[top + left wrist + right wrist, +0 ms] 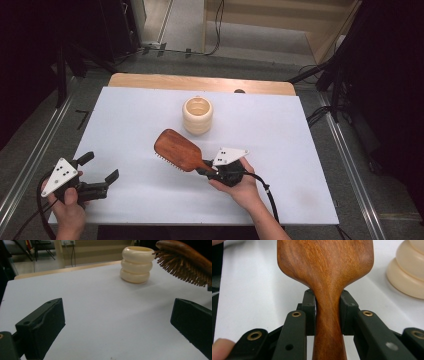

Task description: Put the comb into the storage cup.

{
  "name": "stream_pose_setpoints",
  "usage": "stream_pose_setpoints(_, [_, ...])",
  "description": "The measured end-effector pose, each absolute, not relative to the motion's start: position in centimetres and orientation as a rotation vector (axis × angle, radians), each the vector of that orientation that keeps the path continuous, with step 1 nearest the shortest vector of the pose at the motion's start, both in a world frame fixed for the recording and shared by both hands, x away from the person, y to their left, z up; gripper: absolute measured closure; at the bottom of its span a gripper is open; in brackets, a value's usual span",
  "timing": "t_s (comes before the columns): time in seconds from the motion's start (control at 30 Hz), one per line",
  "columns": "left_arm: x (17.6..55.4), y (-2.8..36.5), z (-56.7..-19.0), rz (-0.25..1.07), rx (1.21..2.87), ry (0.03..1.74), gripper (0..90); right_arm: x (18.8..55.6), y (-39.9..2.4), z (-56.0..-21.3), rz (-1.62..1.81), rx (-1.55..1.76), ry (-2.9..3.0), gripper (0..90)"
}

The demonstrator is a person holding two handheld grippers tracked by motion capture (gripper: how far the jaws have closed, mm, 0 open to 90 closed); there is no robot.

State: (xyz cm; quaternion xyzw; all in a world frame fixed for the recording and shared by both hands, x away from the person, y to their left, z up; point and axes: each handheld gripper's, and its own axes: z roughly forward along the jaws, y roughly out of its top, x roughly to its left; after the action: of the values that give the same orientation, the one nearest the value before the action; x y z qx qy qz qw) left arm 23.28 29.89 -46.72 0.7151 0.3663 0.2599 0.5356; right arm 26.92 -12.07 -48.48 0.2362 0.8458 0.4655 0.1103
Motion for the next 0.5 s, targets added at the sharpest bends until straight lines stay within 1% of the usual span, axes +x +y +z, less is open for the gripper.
stream_pose_setpoints(0.1, [23.4, 29.1, -45.9, 0.568, 1.666, 0.87, 0.0, 26.6, -12.6, -48.5, 1.376, 0.703, 2.471, 69.5])
stream_pose_setpoints(0.5, [24.5, 24.0, -43.8, 0.515, 1.675, 0.796, 0.0, 25.7, -14.2, -48.5, 1.454, 0.734, 2.402, 69.5])
